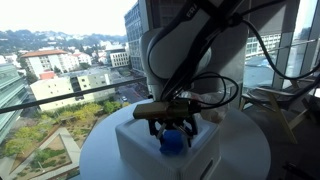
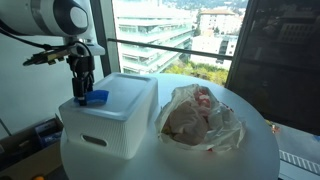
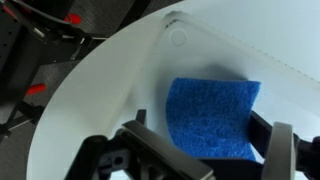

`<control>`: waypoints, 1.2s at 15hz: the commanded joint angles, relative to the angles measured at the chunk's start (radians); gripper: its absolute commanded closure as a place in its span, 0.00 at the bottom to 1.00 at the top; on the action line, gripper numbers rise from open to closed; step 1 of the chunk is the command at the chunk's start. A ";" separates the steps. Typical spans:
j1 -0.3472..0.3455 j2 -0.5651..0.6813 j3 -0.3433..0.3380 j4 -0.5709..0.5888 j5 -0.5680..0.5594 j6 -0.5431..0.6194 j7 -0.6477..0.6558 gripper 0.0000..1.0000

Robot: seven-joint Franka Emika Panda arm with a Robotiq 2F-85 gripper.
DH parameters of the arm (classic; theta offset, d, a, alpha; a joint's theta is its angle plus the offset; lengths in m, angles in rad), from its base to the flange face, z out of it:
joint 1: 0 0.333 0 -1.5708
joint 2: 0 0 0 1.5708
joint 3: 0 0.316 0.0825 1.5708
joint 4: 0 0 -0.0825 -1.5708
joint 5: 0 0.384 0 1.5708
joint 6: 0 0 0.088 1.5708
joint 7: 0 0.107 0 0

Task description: Put all the objects on the basket into the carrier bag

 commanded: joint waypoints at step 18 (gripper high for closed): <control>-0.288 -0.191 -0.157 0.018 -0.371 -0.135 -0.072 0.92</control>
